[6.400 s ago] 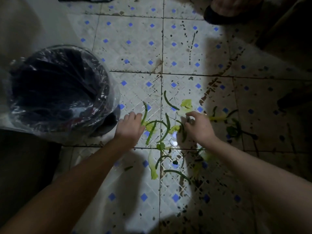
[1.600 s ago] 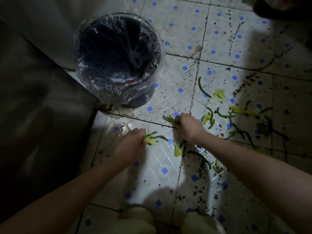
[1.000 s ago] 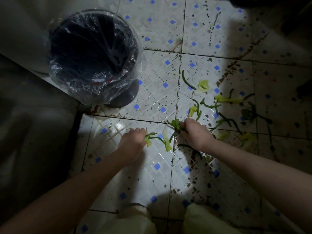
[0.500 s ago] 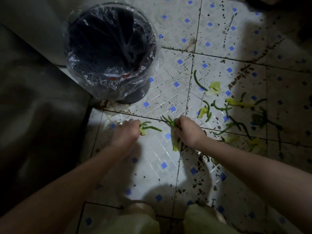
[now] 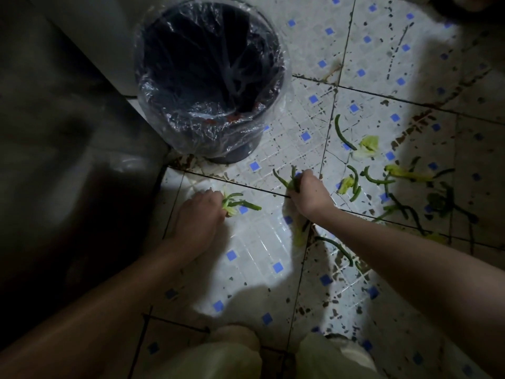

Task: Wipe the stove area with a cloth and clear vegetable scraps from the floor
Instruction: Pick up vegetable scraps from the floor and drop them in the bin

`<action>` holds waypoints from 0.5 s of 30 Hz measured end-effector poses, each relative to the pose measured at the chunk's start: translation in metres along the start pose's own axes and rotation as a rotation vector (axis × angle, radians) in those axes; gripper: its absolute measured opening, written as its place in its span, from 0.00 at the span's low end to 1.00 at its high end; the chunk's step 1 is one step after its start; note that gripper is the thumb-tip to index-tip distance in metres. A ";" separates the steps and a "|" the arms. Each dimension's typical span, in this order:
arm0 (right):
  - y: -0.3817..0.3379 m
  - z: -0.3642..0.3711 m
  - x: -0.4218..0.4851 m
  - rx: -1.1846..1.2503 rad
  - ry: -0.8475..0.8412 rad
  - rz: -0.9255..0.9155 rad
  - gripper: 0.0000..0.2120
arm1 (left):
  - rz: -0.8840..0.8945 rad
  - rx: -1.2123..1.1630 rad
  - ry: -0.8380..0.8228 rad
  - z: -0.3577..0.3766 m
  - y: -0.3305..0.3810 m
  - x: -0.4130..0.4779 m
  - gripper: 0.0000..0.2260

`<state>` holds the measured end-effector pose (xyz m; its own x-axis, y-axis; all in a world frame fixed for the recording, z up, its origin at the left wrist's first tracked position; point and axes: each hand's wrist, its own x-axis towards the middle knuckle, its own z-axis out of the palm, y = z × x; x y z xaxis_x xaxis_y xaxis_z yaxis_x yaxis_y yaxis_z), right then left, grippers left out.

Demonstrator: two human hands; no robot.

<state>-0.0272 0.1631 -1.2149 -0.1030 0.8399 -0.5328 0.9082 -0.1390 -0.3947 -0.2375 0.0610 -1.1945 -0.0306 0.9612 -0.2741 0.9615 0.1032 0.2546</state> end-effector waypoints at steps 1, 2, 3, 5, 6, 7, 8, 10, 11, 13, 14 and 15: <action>-0.001 0.001 0.000 0.006 -0.008 0.003 0.12 | -0.007 -0.013 -0.011 -0.001 0.001 0.001 0.04; -0.002 0.001 0.000 0.010 -0.018 0.002 0.12 | -0.010 -0.021 -0.022 -0.001 0.002 0.001 0.03; -0.003 0.002 0.000 0.012 -0.028 -0.005 0.10 | -0.009 -0.023 -0.030 -0.002 0.003 0.002 0.03; -0.005 0.003 -0.001 -0.004 -0.050 -0.032 0.08 | -0.003 -0.017 -0.046 -0.002 0.005 0.003 0.04; -0.006 0.004 -0.002 -0.024 -0.062 -0.049 0.07 | -0.004 -0.011 -0.053 -0.002 0.006 0.003 0.04; -0.006 0.003 -0.003 -0.050 -0.072 -0.065 0.07 | -0.005 -0.003 -0.059 -0.002 0.006 0.004 0.04; -0.006 0.003 -0.004 -0.083 -0.081 -0.079 0.07 | -0.002 0.008 -0.064 -0.002 0.007 0.004 0.05; -0.006 0.003 -0.006 -0.143 -0.093 -0.092 0.07 | 0.006 0.018 -0.069 -0.003 0.009 0.005 0.05; -0.005 0.003 -0.007 -0.155 -0.096 -0.094 0.07 | 0.008 0.017 -0.070 -0.004 0.011 0.005 0.05; -0.002 0.000 -0.009 -0.124 -0.083 -0.090 0.06 | 0.012 0.027 -0.071 -0.005 0.013 0.006 0.06; 0.001 -0.002 -0.010 -0.088 -0.069 -0.083 0.06 | 0.013 0.039 -0.072 -0.005 0.013 0.006 0.06; 0.004 -0.005 -0.011 -0.053 -0.049 -0.072 0.07 | 0.013 0.051 -0.075 -0.005 0.014 0.006 0.07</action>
<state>-0.0205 0.1564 -1.2067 -0.1872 0.8199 -0.5411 0.9179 -0.0502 -0.3936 -0.2256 0.0698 -1.1882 0.0004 0.9405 -0.3398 0.9744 0.0761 0.2117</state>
